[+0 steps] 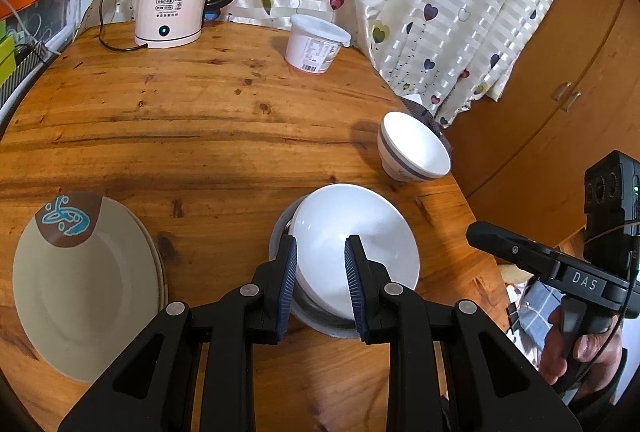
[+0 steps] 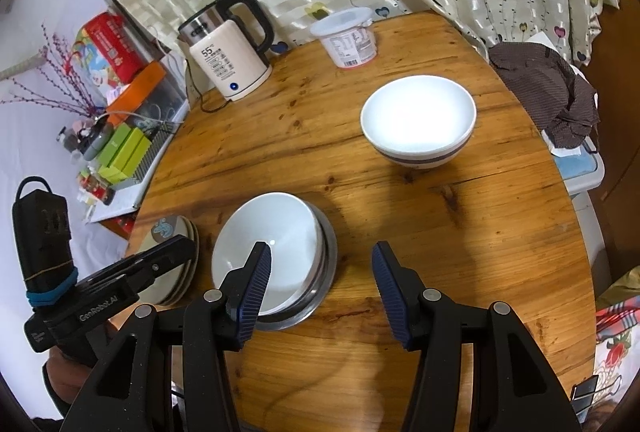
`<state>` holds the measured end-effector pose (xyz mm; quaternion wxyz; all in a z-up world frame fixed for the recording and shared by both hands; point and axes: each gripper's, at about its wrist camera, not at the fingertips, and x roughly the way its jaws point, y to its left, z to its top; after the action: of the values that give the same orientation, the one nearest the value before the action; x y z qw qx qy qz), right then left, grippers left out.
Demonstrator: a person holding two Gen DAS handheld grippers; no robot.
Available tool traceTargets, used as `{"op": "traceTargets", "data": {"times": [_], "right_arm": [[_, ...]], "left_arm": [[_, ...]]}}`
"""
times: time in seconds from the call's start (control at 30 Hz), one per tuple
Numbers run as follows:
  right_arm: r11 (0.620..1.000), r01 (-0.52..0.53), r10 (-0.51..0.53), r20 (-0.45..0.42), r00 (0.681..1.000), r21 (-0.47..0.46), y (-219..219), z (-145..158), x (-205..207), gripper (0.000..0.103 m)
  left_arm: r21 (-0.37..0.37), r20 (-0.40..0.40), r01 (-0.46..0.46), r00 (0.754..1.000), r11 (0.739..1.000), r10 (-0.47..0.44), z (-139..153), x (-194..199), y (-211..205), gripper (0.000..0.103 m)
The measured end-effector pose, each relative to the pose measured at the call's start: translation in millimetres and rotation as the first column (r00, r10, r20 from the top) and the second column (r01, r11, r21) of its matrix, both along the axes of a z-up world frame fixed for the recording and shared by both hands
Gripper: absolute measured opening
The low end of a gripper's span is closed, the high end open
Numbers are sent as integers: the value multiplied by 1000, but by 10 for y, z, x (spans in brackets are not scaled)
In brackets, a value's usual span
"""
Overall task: Organize plates and bowls
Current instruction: 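Move both tools to the other white bowl stack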
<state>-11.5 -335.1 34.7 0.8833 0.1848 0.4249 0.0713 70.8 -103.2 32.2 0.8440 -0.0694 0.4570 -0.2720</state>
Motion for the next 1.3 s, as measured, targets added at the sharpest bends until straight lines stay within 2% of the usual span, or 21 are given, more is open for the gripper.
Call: {"op": "traceTargets", "data": {"times": [0.23,0.57,0.8,1.23,1.3], "right_arm": [[999,35,-35,1,999,3,-191,-27,91,53],[993,118,-118,7,993,15,-551,-57,161,52],[985,170,-170,16,985,22,-769,-75,261,41],[977,209,-210,1,978,29,-1034,-185,592,37],[976,215,-215,-2,977,31,-1067,-202,642,34]], "left_arm": [[13,3,32,999,999,-32,23,135,-191,33],[4,-19,95,995,995,-95,36,366,-591,33],[2,-33,128,991,992,-128,32,541,-842,33],[9,-97,174,980,985,-172,-52,920,-1325,33],[7,-111,171,979,985,-170,-82,992,-1368,33]]}}
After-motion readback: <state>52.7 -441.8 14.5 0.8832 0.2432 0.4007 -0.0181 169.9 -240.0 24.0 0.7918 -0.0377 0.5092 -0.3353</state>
